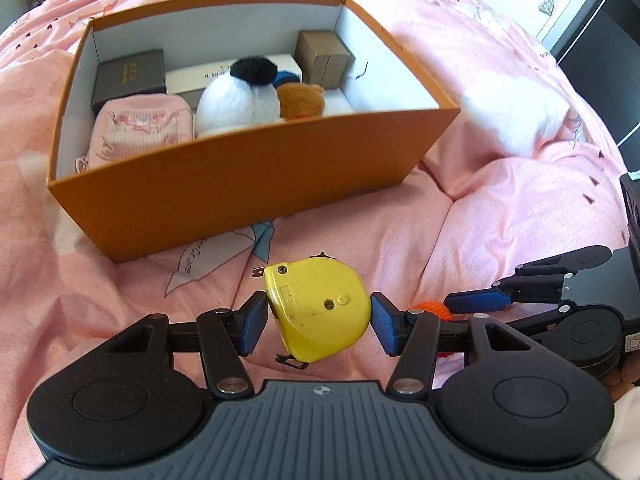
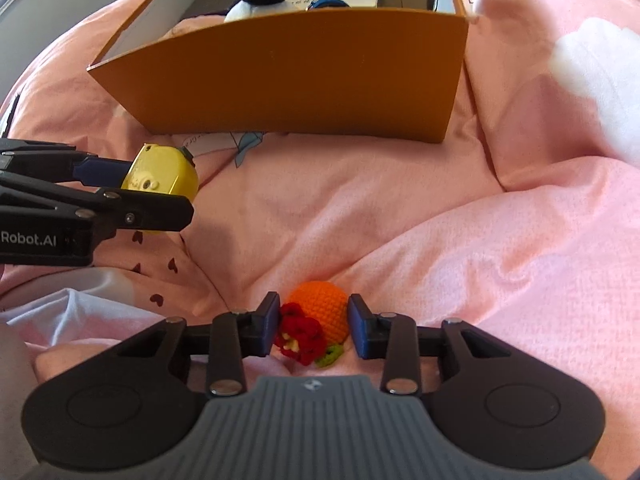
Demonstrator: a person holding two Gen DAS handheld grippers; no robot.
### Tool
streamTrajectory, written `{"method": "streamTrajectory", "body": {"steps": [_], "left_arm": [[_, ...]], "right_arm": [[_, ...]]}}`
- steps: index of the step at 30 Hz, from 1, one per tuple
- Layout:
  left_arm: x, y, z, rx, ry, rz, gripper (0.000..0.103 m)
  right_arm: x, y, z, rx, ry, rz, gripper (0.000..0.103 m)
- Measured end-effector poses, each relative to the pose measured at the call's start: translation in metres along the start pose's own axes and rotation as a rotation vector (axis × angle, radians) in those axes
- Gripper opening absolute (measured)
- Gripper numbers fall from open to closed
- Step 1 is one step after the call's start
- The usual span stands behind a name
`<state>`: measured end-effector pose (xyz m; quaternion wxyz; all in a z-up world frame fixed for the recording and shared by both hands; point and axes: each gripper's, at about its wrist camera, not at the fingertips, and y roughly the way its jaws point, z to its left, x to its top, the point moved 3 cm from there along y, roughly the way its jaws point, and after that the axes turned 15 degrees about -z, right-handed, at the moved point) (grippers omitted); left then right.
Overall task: Organize objects
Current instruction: 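Carry the tape measure and orange ball over the box with both tools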
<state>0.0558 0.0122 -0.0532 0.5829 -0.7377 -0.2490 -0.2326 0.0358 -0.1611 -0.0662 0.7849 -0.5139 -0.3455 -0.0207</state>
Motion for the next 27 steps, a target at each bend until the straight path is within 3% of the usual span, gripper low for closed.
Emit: {"method": "streamTrajectory", "body": {"steps": [9,16,21,27], "left_arm": [[0.026,-0.018,-0.008,-0.045,0.002,-0.087,0.063],[0.061,-0.026,-0.008,-0.072,-0.008,-0.171,0.063],[0.089,-0.018,-0.002,-0.08,-0.004,-0.194,0.063],[0.117,0.004,0.025,-0.055,0.002,-0.177,0.063]], "right_arm": [[0.049,-0.049,0.01,0.05,-0.087,-0.206,0.036],[0.101,-0.069,0.017,0.035,-0.208,-0.344,0.036],[0.131,-0.063,0.009,0.014,-0.251,-0.375,0.036],[0.157,-0.031,-0.003,0.023,-0.302,-0.315,0.036]]}}
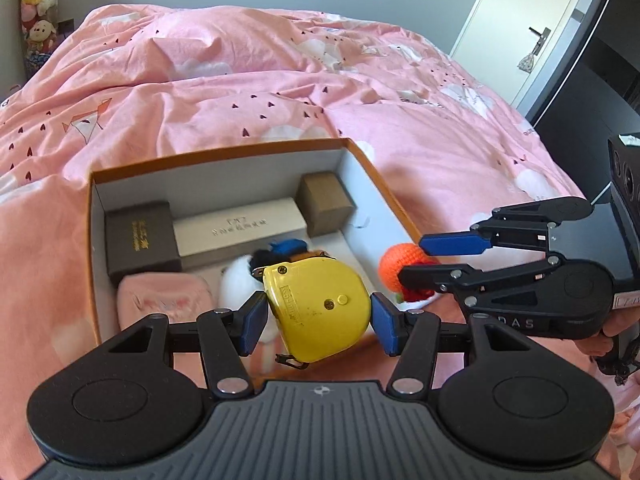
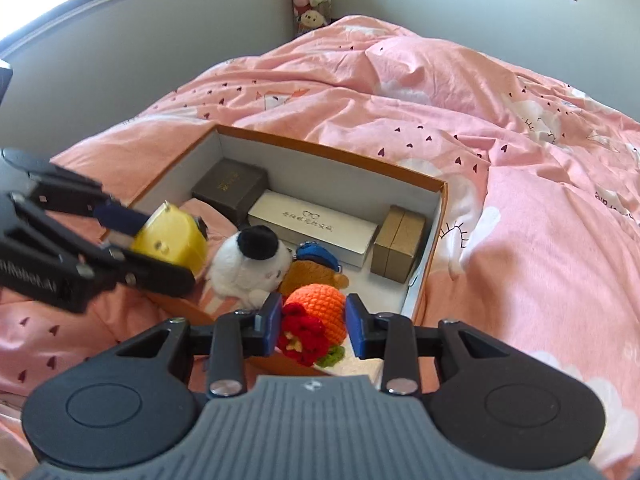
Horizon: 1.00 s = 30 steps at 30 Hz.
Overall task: Organize objects
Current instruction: 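Carry the tape measure and orange ball over the box with both tools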
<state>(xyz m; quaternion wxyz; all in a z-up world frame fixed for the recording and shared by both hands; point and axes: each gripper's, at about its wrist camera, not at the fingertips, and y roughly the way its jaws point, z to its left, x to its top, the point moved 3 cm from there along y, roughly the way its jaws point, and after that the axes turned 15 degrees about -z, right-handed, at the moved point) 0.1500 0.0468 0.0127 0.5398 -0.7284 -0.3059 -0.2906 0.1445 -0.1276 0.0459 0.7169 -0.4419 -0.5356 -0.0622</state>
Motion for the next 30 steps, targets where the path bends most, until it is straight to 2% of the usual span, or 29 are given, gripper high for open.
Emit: {"method": "streamTrajectory", "body": {"steps": [4,7,15,23,30], "left_arm": [[0.012,0.02,0.021,-0.019,-0.033,0.044,0.063],[0.019,0.034,0.032,-0.005,-0.035,0.063,0.063],[0.033,0.059,0.03,-0.03,-0.017,0.076,0.063],[0.036,0.073,0.02,-0.066,0.018,0.072,0.063],[0.035,0.079,0.005,-0.106,0.069,0.07,0.063]], "right_arm": [[0.0,0.028,-0.003,0.056,-0.102,0.048,0.036],[-0.001,0.049,-0.007,0.081,-0.154,0.106,0.036],[-0.007,0.1,-0.01,0.113,-0.36,0.248,0.036],[-0.012,0.134,-0.013,0.135,-0.467,0.279,0.034],[-0.007,0.122,-0.017,0.132,-0.494,0.231,0.036]]}}
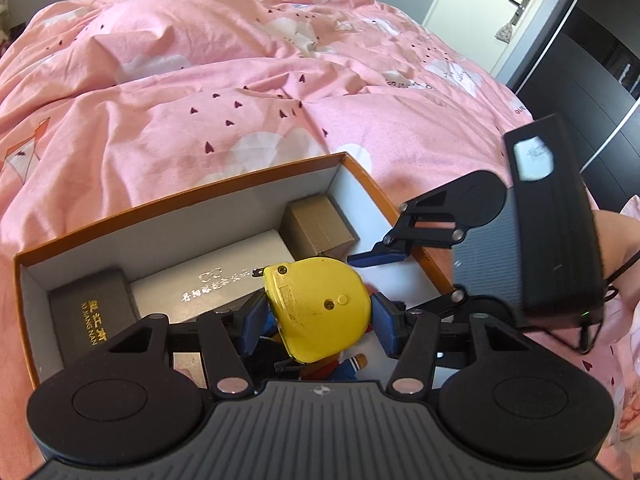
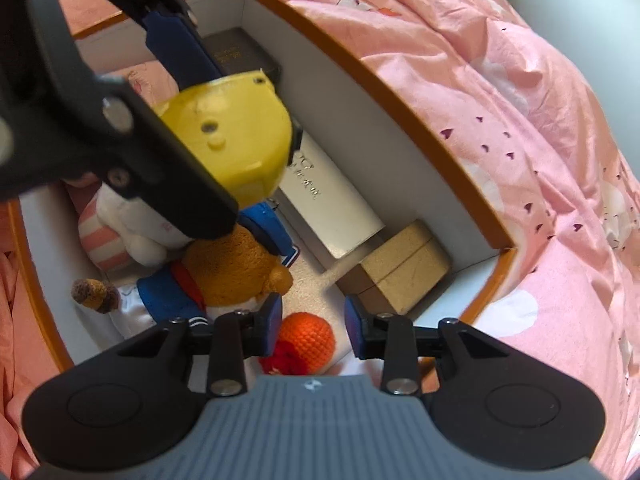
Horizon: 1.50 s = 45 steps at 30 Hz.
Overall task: Organize objects
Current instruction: 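Carry the tape measure and orange ball over the box with both tools, then open both tools to drop the tape measure and orange ball into the box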
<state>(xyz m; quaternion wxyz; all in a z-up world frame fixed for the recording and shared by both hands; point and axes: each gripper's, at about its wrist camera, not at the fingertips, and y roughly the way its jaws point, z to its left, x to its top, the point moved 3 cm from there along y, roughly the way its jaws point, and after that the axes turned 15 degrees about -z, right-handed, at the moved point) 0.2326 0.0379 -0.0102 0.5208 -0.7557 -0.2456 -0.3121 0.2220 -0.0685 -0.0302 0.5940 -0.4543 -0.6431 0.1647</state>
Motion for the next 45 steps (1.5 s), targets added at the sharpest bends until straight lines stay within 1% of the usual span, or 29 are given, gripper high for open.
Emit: {"method": "streamTrajectory", "body": {"steps": [3,6,8,11,14,17,19,23,27,31,32,33,36,39,45], "left_arm": [[0.0,0.0,-0.01,-0.031,0.033,0.001,0.063],[-0.003,0.004,-0.024,-0.062,0.066,0.025,0.063],[-0.006,0.01,-0.03,-0.085,0.052,0.056,0.063],[-0.012,0.023,-0.036,-0.108,-0.007,0.112,0.063],[-0.02,0.036,-0.041,-0.098,-0.041,0.148,0.063],[-0.028,0.049,-0.044,-0.067,-0.088,0.198,0.063],[-0.035,0.055,-0.046,-0.045,-0.125,0.214,0.063],[-0.044,0.063,-0.049,0.011,-0.162,0.212,0.064],[-0.049,0.068,-0.052,0.049,-0.181,0.197,0.064],[-0.051,0.072,-0.056,0.064,-0.181,0.201,0.064],[-0.052,0.074,-0.057,0.068,-0.174,0.206,0.064],[-0.053,0.075,-0.059,0.071,-0.17,0.213,0.064],[-0.061,0.081,-0.059,0.077,-0.172,0.247,0.064],[-0.067,0.082,-0.055,0.072,-0.205,0.236,0.064],[-0.068,0.077,-0.056,0.087,-0.196,0.207,0.064]], "right_arm": [[0.002,-0.027,-0.006,-0.038,0.024,-0.058,0.036],[0.001,-0.057,-0.014,-0.113,0.051,-0.108,0.036],[-0.001,-0.073,-0.022,-0.17,0.083,-0.136,0.036],[-0.007,-0.089,-0.028,-0.216,0.147,-0.157,0.036],[-0.018,-0.094,-0.03,-0.242,0.193,-0.162,0.036],[-0.026,-0.093,-0.033,-0.282,0.224,-0.153,0.036],[-0.032,-0.093,-0.035,-0.308,0.266,-0.151,0.036],[-0.04,-0.095,-0.043,-0.299,0.356,-0.167,0.036],[-0.044,-0.097,-0.038,-0.29,0.37,-0.178,0.037],[-0.044,-0.097,-0.033,-0.273,0.389,-0.168,0.039],[-0.043,-0.097,-0.032,-0.275,0.391,-0.167,0.041],[-0.043,-0.097,-0.031,-0.278,0.394,-0.164,0.043],[-0.043,-0.096,-0.029,-0.279,0.407,-0.153,0.043],[-0.044,-0.095,-0.026,-0.283,0.407,-0.134,0.043],[-0.047,-0.097,-0.024,-0.294,0.411,-0.107,0.043]]}}
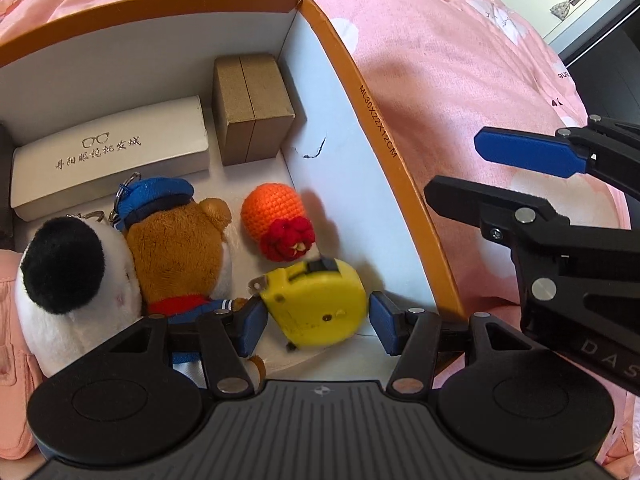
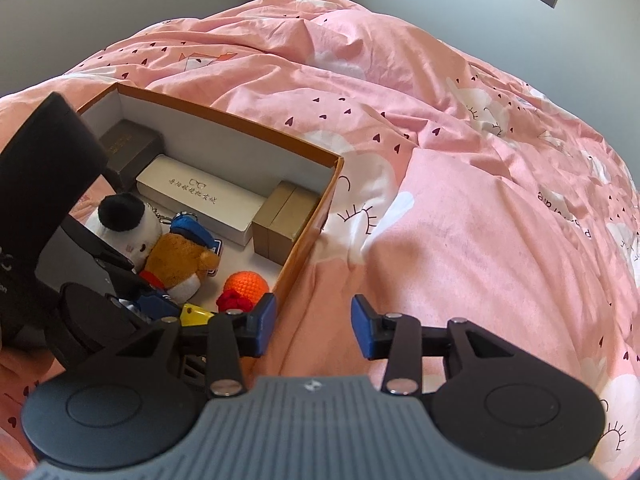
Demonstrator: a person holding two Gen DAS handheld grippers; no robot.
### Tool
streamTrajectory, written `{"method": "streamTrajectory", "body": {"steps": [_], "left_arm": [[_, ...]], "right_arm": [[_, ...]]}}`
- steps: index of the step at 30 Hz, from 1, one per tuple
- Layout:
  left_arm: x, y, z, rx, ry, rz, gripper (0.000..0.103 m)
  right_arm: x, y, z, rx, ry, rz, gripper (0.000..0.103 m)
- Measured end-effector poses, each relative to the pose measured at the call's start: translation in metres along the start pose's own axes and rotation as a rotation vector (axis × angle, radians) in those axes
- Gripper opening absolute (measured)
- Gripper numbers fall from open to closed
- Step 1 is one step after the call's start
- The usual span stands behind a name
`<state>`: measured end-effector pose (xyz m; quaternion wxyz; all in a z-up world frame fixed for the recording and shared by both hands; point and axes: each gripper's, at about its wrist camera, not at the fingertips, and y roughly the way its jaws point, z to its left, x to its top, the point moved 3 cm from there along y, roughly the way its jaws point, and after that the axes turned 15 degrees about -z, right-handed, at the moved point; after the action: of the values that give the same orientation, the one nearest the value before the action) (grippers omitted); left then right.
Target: Organize objects
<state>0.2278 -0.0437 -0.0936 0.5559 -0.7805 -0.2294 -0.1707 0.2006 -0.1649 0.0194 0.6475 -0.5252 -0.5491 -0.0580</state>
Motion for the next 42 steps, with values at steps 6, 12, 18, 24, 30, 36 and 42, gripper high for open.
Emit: {"method": "streamTrajectory", "body": {"steps": [6,12,18,24,30,36,42], "left_arm": [[-0.002,-0.014,-0.002,0.008,0.019,-0.048,0.064],[0.0,-0.045,-0.009,0.04,0.059,-0.15,0.065],[-0.001,-0.094,-0.012,0.106,0.102,-0.314,0.065],[-0.011,-0.152,-0.001,0.204,0.094,-0.5,0.065],[-0.031,-0.193,0.014,0.317,0.083,-0.633,0.067],[-0.051,-0.219,0.025,0.405,0.107,-0.703,0.075],[-0.071,-0.232,0.031,0.446,0.143,-0.754,0.087]], "right_arm": [[0.0,-0.006,0.001,-0.016,0.007,0.004,0.044],[0.003,-0.022,0.0,-0.043,0.03,-0.021,0.052],[0.012,-0.046,0.007,-0.069,0.075,-0.076,0.06],[0.024,-0.068,0.027,-0.057,0.131,-0.15,0.067],[0.03,-0.09,0.058,-0.044,0.196,-0.252,0.069],[0.026,-0.111,0.092,-0.082,0.223,-0.334,0.076],[0.012,-0.119,0.117,-0.129,0.24,-0.363,0.082]]}}
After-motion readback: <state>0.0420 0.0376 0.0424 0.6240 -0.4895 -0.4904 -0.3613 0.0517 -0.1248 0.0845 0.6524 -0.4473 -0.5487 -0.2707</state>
